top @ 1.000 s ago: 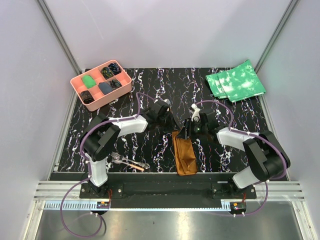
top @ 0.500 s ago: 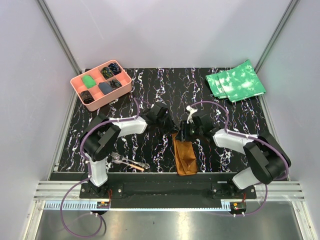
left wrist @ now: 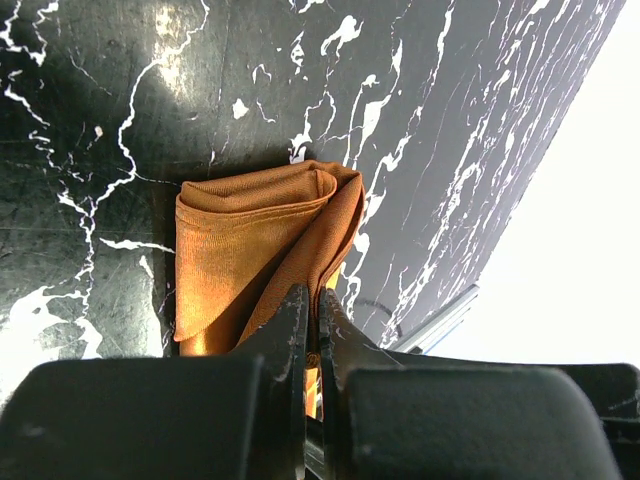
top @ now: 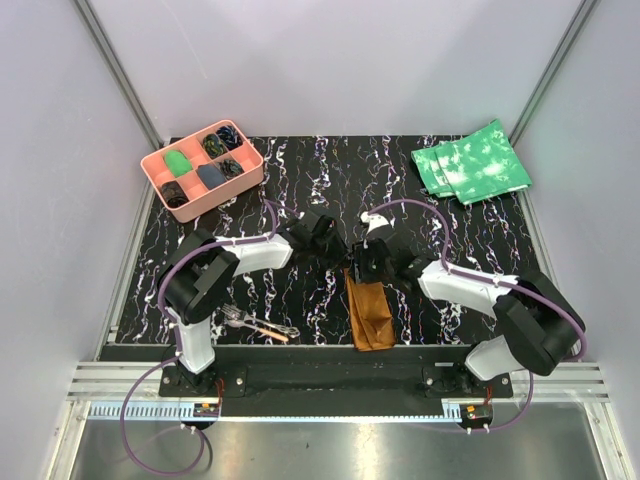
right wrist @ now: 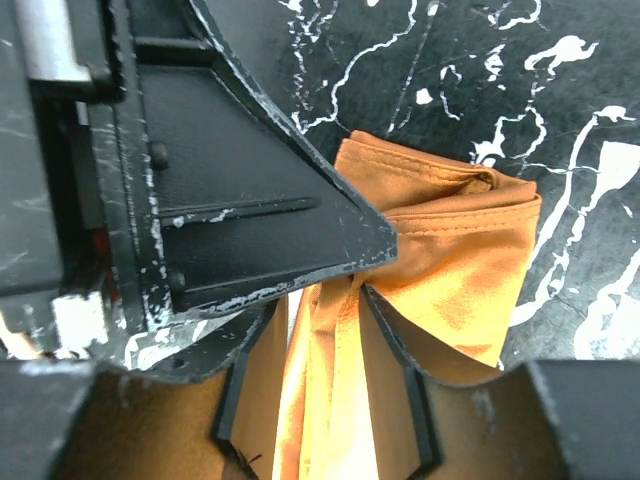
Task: Fold the napkin into a case and place the utensils inside
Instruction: Pick up the top corner of the smaller rectangle folded napkin from the center of the board.
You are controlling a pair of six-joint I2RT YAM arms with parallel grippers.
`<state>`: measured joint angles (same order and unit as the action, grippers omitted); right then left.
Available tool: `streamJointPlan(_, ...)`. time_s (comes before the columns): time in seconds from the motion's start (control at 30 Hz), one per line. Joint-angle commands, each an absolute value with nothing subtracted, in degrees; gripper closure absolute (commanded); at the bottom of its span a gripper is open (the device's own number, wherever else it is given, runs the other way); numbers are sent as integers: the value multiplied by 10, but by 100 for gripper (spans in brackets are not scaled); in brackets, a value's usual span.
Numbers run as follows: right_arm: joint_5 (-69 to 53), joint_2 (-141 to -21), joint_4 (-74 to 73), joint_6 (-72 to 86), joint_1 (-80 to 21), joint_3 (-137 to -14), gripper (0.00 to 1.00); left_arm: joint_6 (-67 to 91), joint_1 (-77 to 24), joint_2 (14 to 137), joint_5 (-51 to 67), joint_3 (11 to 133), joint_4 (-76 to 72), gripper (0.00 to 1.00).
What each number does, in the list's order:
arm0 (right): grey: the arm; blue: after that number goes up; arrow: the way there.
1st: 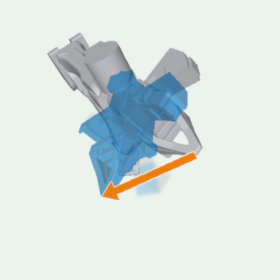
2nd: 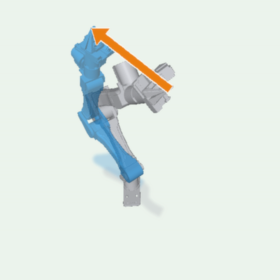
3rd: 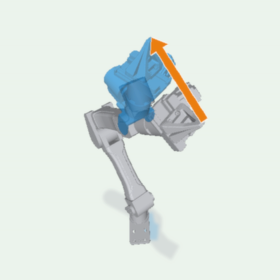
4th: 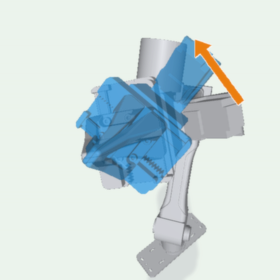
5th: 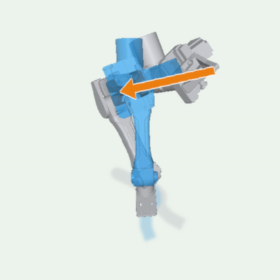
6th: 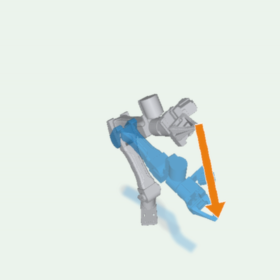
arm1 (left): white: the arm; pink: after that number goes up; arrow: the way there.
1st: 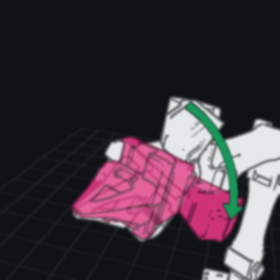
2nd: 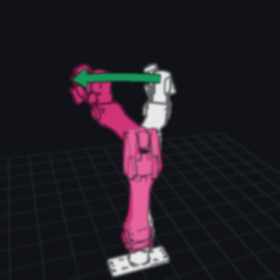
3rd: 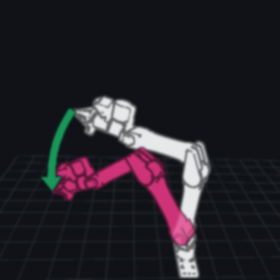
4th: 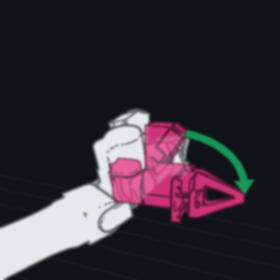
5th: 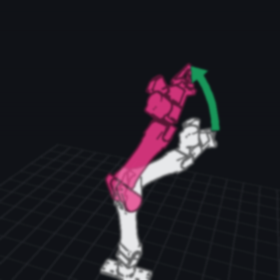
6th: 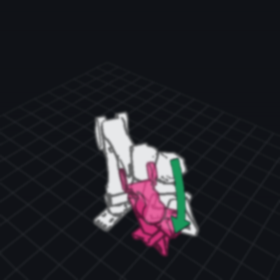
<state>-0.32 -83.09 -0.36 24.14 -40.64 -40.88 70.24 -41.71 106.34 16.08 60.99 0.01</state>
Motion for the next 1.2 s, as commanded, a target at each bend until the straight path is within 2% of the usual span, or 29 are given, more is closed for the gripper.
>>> streamJointPlan(0.0, 81, -836, -30, 238, -425, -434, 58, 717, -416, 1034, 177, 608, -9, 100)
streamJointPlan(0.23, 117, -852, -39, 237, -438, -439, 59, 729, -415, 1036, 184, 607, -14, 100)
streamJointPlan(1.17, 83, -844, -11, 243, -449, -442, 51, 747, -409, 1030, 193, 586, -33, 100)
